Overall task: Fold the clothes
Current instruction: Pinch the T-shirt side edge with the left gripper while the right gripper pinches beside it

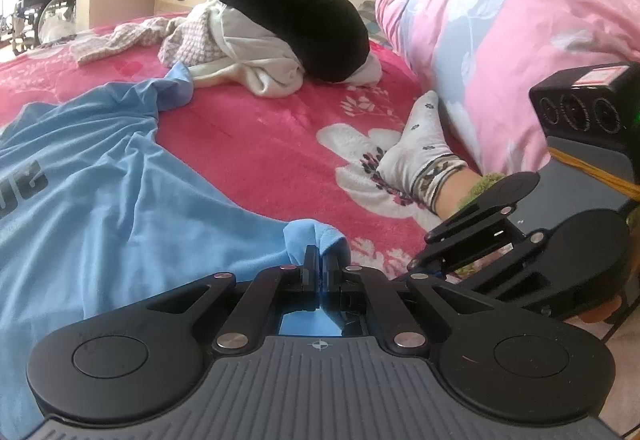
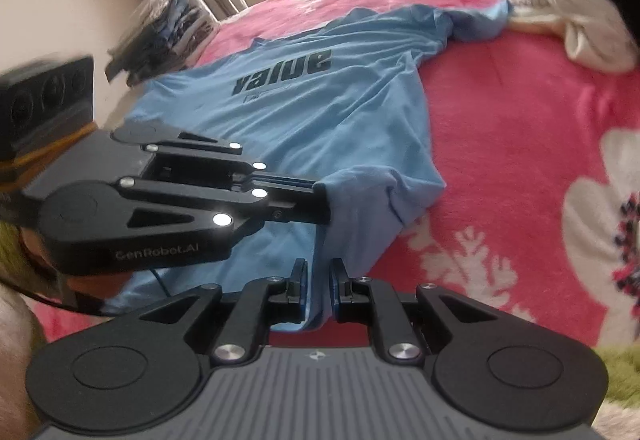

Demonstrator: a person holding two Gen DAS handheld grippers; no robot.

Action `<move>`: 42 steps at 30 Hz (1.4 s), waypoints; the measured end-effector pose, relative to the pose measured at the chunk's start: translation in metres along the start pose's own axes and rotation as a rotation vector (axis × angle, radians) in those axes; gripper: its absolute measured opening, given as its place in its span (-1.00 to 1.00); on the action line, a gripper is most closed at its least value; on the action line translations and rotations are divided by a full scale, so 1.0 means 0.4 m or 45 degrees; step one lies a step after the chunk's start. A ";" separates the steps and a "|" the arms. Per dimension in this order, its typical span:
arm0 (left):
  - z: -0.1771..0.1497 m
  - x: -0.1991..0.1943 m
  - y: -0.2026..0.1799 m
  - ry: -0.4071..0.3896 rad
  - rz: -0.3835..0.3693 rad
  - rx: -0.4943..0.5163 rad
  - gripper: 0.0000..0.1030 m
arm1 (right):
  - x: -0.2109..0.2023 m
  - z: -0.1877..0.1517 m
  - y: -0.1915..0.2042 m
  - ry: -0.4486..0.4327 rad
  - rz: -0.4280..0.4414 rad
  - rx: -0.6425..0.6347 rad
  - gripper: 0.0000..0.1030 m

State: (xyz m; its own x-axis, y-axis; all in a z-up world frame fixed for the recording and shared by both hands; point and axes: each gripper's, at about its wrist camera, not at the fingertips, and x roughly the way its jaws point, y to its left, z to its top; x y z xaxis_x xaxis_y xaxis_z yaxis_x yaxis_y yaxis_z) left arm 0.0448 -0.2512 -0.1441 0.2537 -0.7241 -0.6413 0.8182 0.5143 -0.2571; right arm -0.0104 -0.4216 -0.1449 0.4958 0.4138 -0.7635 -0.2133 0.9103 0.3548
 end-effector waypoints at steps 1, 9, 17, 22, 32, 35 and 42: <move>0.000 0.000 0.001 0.001 -0.004 -0.004 -1.00 | 0.001 -0.001 -0.001 -0.001 -0.027 -0.003 -0.69; -0.003 0.003 0.002 0.008 -0.001 -0.009 -1.00 | -0.017 0.001 -0.053 -0.050 -0.178 0.117 -0.65; -0.001 0.004 0.007 0.002 -0.001 -0.017 -1.00 | -0.016 -0.001 -0.014 -0.051 -0.112 0.082 -0.63; -0.001 0.005 0.005 0.007 -0.013 -0.016 -1.00 | -0.018 -0.004 0.020 -0.070 -0.152 0.006 -0.34; -0.002 0.009 -0.007 0.008 -0.046 -0.012 -1.00 | -0.032 -0.005 0.010 -0.109 -0.280 -0.005 -0.36; -0.001 0.009 -0.011 0.003 -0.053 -0.013 -1.00 | -0.039 -0.004 -0.007 -0.115 -0.326 0.040 -0.39; 0.003 0.009 -0.018 -0.007 -0.068 -0.014 -1.00 | -0.007 -0.009 0.002 -0.077 -0.306 0.009 -0.40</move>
State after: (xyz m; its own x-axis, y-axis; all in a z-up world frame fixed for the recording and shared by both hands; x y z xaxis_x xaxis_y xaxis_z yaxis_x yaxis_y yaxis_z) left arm 0.0405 -0.2579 -0.1436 0.2125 -0.7531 -0.6227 0.8247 0.4800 -0.2991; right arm -0.0151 -0.4222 -0.1445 0.5813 0.1836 -0.7927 -0.0771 0.9823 0.1709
